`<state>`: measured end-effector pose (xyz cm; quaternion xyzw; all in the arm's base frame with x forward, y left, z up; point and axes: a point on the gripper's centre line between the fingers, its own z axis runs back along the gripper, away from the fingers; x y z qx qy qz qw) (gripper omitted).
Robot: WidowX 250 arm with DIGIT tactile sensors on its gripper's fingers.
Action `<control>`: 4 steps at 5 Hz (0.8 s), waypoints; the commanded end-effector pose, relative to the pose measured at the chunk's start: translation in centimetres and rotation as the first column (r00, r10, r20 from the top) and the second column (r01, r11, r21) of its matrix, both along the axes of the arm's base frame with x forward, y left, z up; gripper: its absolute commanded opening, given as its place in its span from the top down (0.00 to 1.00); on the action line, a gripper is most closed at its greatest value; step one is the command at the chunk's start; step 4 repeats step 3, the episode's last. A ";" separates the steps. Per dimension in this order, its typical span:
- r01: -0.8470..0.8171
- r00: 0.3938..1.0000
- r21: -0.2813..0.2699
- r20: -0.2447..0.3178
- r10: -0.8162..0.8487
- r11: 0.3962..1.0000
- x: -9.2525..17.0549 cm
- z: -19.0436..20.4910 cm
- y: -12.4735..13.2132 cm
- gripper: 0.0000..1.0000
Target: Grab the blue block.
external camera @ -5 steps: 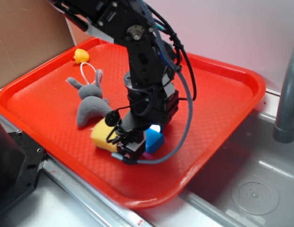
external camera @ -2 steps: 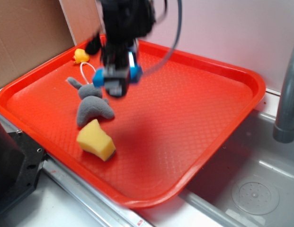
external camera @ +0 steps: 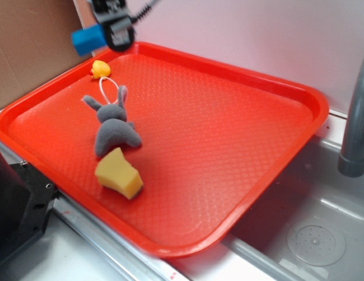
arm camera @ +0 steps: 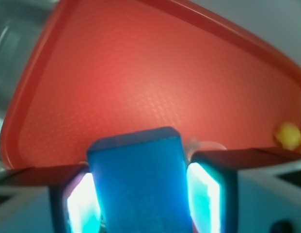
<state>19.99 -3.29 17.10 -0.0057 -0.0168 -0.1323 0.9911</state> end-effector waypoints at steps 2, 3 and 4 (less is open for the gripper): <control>-0.404 0.915 -0.011 -0.007 0.404 0.915 -4.3 3.8 0.1 1.00; -0.414 0.910 -0.011 -0.027 0.414 0.910 -4.4 3.8 0.4 1.00; -0.414 0.910 -0.011 -0.027 0.414 0.910 -4.4 3.8 0.4 1.00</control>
